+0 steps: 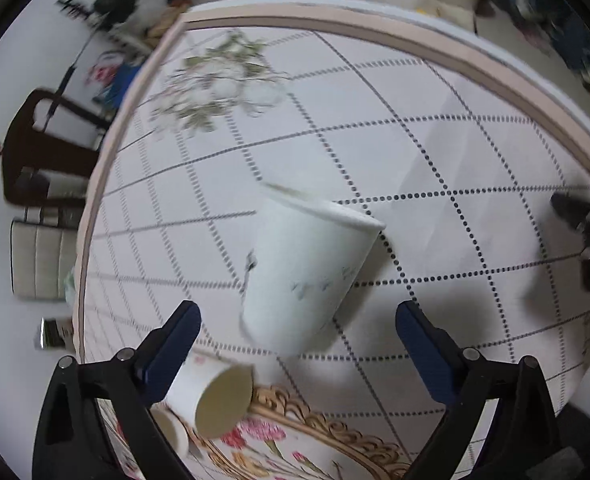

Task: Flip cup upright
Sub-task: 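Grasp the white cup with the left tool and lift it upright, then carry the upright white cup in the left tool toward the right tool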

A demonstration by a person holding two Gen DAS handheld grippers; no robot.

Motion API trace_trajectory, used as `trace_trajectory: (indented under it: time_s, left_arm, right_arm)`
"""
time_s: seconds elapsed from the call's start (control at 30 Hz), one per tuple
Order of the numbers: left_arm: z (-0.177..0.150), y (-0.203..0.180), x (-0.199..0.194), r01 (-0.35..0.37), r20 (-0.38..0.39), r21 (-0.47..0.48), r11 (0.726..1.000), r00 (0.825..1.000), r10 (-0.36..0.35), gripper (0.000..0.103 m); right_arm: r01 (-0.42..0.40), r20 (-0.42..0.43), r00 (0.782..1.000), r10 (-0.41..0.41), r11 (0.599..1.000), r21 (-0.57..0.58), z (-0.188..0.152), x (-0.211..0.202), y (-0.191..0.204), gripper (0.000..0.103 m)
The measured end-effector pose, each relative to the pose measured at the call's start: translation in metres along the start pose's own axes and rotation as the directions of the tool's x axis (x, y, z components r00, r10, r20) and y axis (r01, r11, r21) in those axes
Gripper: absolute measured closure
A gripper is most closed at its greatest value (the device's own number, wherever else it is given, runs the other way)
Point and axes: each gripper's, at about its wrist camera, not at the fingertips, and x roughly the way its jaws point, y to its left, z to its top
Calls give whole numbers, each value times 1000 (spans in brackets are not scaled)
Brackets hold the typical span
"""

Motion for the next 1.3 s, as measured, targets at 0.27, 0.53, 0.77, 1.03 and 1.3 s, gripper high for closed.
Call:
trace_trajectory:
  time_s: [0.27,0.53,0.77,1.03,1.3]
  left_arm:
    - [17,-12,29,5,-27,76,997,1000,-3,45]
    - [16,-12,27,-4,-5,51,999,1000,4,47]
    - [6,-3,11,6,4,-36,999,1000,-6,47]
    - [-45,23,-20,33,-12,-253,967,999,-37,47]
    - [-144,47,-50,81,-30,-511,856,993,-112,46]
  right_arm:
    - [6,-32,999,-5,1000,27,10,15,-8,2]
    - [14,-38,999,-13,999,29,12,21,-8,2]
    - [17,-23,1000,-16,1000,13,7,9,1,2]
    - [16,5,1000,-16,1000,-14,-6,-14,7,2]
    - [11,50,999,-5,991,-134,-45,-48,53,2]
